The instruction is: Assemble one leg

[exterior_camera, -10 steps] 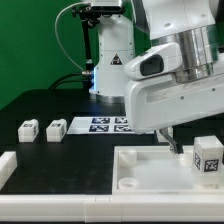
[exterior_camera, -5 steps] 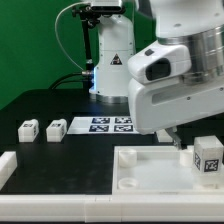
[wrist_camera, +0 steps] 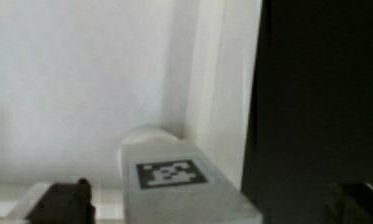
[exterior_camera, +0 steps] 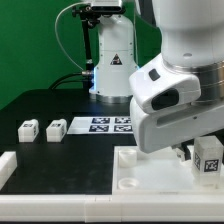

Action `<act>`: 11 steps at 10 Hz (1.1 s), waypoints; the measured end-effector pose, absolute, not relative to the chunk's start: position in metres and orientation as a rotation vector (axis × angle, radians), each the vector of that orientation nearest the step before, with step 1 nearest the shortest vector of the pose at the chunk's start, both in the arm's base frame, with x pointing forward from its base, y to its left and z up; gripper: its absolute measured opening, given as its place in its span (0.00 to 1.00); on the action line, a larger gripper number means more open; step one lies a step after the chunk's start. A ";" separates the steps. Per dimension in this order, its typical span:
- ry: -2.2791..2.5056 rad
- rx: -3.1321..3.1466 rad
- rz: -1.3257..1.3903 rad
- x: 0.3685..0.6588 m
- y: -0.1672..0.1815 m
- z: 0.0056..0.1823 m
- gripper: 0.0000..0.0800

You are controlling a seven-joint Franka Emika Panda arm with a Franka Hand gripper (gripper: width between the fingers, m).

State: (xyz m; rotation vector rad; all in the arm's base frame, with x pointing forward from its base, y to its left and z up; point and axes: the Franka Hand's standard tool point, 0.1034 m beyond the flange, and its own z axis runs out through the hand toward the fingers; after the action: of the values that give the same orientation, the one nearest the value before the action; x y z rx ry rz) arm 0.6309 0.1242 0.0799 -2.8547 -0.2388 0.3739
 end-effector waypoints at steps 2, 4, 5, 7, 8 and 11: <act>-0.310 -2.901 0.306 0.638 0.127 0.090 0.81; -0.369 -2.903 0.270 0.642 0.125 0.092 0.81; -0.396 -2.904 0.239 0.645 0.120 0.090 0.81; -0.408 -2.898 0.225 0.648 0.113 0.089 0.81; -0.415 -2.897 0.206 0.649 0.111 0.086 0.81; -0.361 -2.906 0.215 0.648 0.112 0.086 0.49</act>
Offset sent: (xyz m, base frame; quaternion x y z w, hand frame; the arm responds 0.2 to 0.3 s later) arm 0.0017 -0.0165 0.0075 -0.0493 0.0187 -0.0497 0.9974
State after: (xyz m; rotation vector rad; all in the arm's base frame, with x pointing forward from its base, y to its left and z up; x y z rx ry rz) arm 0.6477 0.1124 0.0857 -2.9063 -0.3614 0.2146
